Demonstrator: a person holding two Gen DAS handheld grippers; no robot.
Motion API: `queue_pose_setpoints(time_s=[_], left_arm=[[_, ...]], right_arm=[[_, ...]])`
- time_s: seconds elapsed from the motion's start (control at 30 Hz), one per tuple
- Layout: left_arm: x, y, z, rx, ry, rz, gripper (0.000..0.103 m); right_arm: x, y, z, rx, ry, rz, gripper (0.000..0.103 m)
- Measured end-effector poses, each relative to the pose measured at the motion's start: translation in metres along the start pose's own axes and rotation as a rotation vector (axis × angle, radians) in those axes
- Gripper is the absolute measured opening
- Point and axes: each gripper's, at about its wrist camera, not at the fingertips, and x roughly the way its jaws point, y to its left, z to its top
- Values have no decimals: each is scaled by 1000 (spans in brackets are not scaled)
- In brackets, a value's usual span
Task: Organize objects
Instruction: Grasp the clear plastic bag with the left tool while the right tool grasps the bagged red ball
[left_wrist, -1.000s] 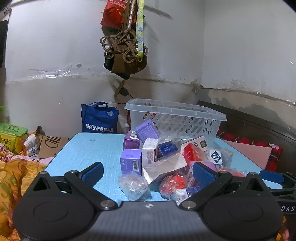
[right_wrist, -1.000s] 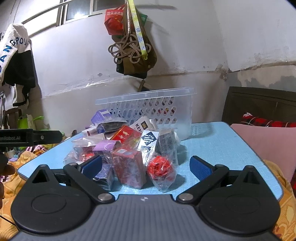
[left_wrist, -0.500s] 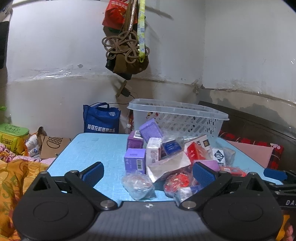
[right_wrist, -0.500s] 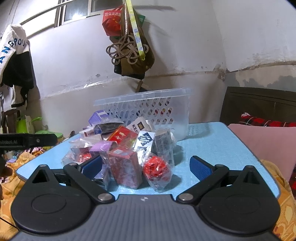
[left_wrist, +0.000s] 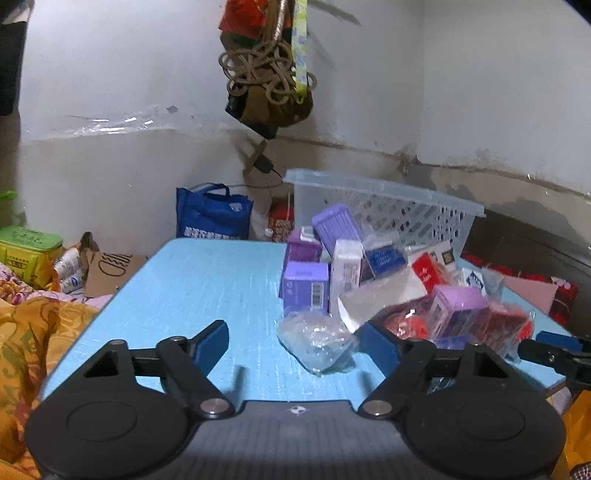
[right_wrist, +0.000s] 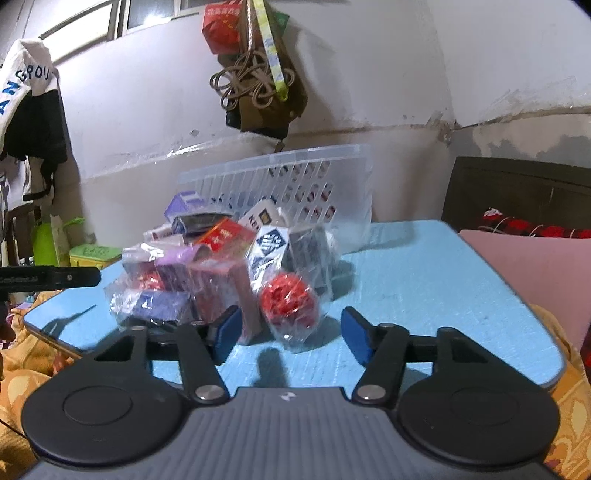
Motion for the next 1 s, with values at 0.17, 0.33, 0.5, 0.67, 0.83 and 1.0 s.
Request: queue_pose_setpoints(time_s=[0.17, 0.33, 0.5, 0.67, 0.83, 1.0], left_arm=[[15, -3, -5, 11, 30, -51, 82], [28, -8, -7, 40, 50, -54, 82], [35, -11, -8, 75, 57, -29, 63], [31, -2, -10, 39, 32, -2, 54], [23, 14, -8, 20, -1, 42, 53], [20, 21, -7, 15, -12, 55, 53]], right_arm=[[12, 3, -3, -28, 24, 6, 61], [17, 7, -4, -58, 21, 6, 55], [17, 6, -3, -57, 19, 3, 40], [13, -2, -4, -32, 10, 16, 39], [5, -13, -5, 20, -10, -13, 39], [-4, -14, -2, 24, -37, -34, 39]])
